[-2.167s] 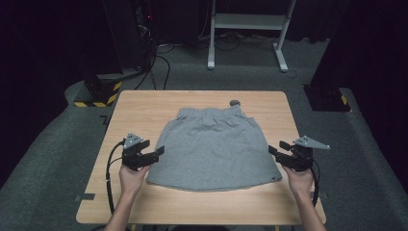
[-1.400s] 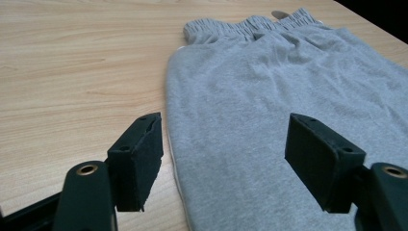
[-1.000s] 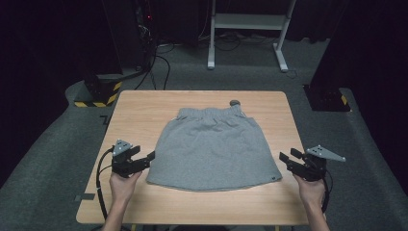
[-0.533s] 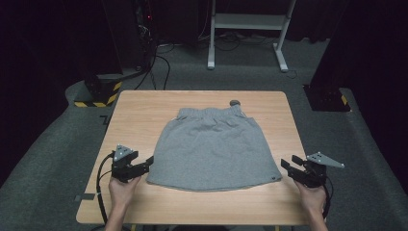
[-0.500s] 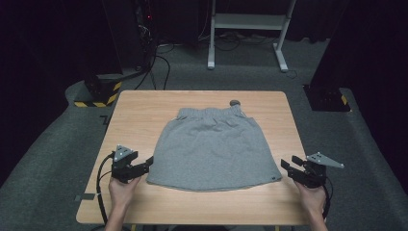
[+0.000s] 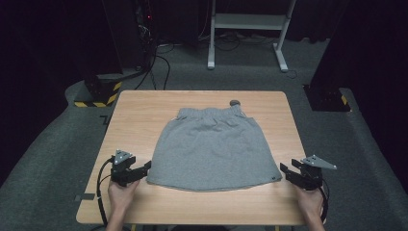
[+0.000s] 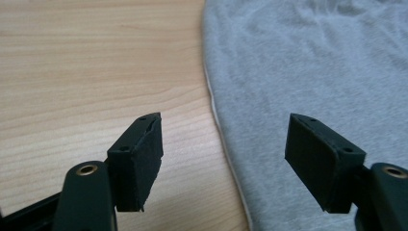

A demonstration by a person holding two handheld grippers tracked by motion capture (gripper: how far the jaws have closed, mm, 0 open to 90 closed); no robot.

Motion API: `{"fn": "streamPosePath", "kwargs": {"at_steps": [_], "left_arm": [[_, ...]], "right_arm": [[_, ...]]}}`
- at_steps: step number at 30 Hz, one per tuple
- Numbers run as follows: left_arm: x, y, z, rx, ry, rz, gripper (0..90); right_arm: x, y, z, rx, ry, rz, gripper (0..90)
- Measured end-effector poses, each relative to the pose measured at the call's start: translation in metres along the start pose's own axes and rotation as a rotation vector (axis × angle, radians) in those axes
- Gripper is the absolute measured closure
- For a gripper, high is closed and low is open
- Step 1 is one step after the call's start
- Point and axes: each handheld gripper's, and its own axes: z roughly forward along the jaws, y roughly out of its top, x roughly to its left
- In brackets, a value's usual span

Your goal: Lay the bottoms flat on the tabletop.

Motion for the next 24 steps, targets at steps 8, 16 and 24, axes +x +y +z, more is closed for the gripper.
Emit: {"fn": "streamPosePath", "kwargs": {"at_steps": [8, 16, 24], "left_arm": [[0.0, -0.005, 0.009, 0.032, 0.04, 0.025, 29.3], [0.002, -0.01, 0.016, 0.052, 0.066, 0.024, 29.2], [0.004, -0.013, 0.02, 0.066, 0.089, 0.026, 29.0]], "right_arm": [[-0.001, -0.005, 0.008, 0.053, -0.058, -0.017, 43.2], [-0.002, -0.006, 0.015, 0.078, -0.077, -0.012, 42.8], [-0.003, -0.008, 0.022, 0.105, -0.101, -0.021, 42.4]]}}
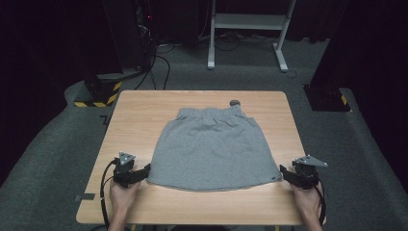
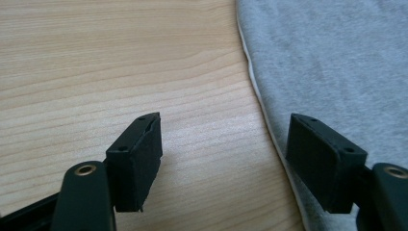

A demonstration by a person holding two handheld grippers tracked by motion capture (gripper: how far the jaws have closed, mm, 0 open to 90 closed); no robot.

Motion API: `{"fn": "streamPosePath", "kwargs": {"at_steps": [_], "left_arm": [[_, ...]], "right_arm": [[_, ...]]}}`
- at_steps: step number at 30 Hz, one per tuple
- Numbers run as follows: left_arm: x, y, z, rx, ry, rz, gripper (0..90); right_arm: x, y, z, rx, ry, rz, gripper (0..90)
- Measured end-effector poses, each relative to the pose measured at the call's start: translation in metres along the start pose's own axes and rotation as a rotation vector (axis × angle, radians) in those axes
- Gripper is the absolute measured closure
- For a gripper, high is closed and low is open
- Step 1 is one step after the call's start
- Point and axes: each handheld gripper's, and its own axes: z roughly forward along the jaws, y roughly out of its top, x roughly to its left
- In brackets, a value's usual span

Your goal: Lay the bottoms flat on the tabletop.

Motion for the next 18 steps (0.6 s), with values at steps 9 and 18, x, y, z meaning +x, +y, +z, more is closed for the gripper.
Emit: {"fn": "streamPosePath", "kwargs": {"at_steps": [9, 18], "left_arm": [[0.0009, -0.0048, 0.0033, -0.001, 0.011, -0.003, 28.7], [-0.0025, -0.0061, 0.0058, -0.01, 0.029, 0.03, 27.7]], "right_arm": [[0.001, -0.0026, 0.0044, 0.006, -0.001, 0.002, 42.0], [0.0011, -0.0033, 0.0047, 0.002, 0.018, -0.008, 40.9]]}}
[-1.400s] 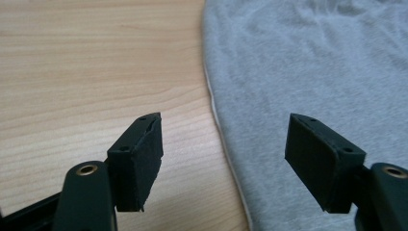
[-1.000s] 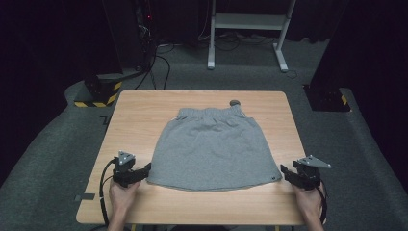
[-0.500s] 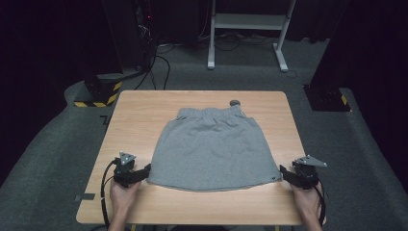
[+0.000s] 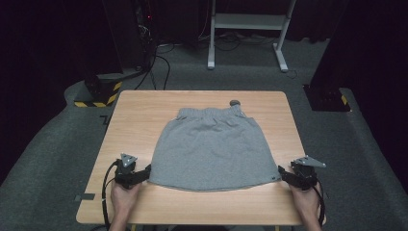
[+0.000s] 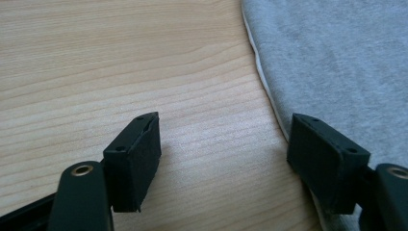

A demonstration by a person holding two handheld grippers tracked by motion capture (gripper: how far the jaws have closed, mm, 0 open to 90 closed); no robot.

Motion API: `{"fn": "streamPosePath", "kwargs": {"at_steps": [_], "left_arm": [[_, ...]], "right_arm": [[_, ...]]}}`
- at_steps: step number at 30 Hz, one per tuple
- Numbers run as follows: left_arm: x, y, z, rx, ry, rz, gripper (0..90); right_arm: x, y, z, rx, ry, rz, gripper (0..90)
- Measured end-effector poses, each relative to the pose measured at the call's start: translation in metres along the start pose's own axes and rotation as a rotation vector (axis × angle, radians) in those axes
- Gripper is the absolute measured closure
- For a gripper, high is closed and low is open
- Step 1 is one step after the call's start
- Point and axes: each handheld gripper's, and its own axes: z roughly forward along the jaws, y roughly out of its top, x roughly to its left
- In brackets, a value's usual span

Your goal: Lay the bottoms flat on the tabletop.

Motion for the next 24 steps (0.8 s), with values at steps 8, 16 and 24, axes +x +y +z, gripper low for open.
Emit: {"fn": "streamPosePath", "kwargs": {"at_steps": [8, 16, 24], "left_arm": [[-0.0002, 0.0, 0.0, 0.0, 0.002, -0.001, 27.8], [-0.0004, -0.0001, 0.0, 0.0, 0.006, -0.004, 27.7], [-0.0004, 0.0, 0.0, 0.0, 0.009, -0.006, 27.7]], "right_arm": [[0.0007, 0.0, 0.0001, 0.0, -0.003, -0.003, 40.4], [0.0013, 0.0, -0.0001, 0.0, -0.003, -0.005, 39.7], [0.0014, -0.0001, -0.0001, 0.001, -0.005, -0.003, 38.9]]}}
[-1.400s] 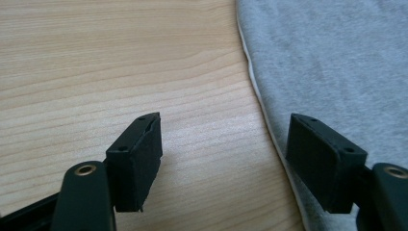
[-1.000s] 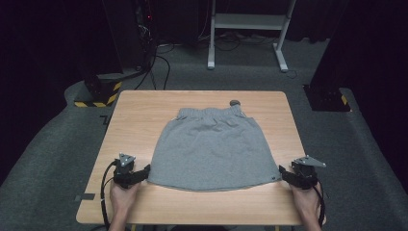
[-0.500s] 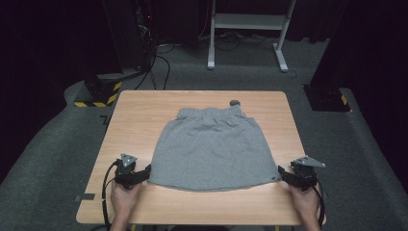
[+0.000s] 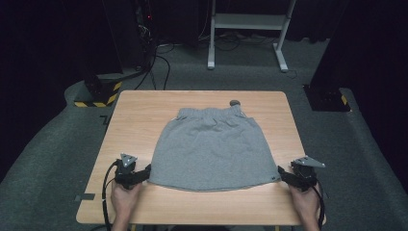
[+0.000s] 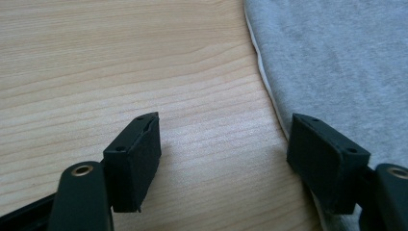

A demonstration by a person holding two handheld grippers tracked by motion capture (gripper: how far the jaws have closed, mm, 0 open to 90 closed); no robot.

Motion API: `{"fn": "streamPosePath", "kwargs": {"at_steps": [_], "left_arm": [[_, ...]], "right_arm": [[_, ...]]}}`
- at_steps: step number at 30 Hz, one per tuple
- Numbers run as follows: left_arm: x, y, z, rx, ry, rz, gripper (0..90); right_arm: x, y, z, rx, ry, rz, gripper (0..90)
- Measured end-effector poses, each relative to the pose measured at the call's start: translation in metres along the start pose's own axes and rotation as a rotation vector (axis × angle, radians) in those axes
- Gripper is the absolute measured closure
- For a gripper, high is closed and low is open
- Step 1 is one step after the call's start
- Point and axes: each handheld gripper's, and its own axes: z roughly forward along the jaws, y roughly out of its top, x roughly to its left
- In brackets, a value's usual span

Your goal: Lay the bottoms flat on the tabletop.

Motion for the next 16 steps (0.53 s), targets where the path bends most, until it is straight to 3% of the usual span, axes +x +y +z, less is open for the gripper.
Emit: {"fn": "streamPosePath", "kwargs": {"at_steps": [16], "left_arm": [[0.0003, 0.0, 0.0, -0.001, -0.002, -0.004, 28.6]], "right_arm": [[-0.0006, 0.0001, 0.0, 0.0, 0.004, 0.01, 39.2]]}}
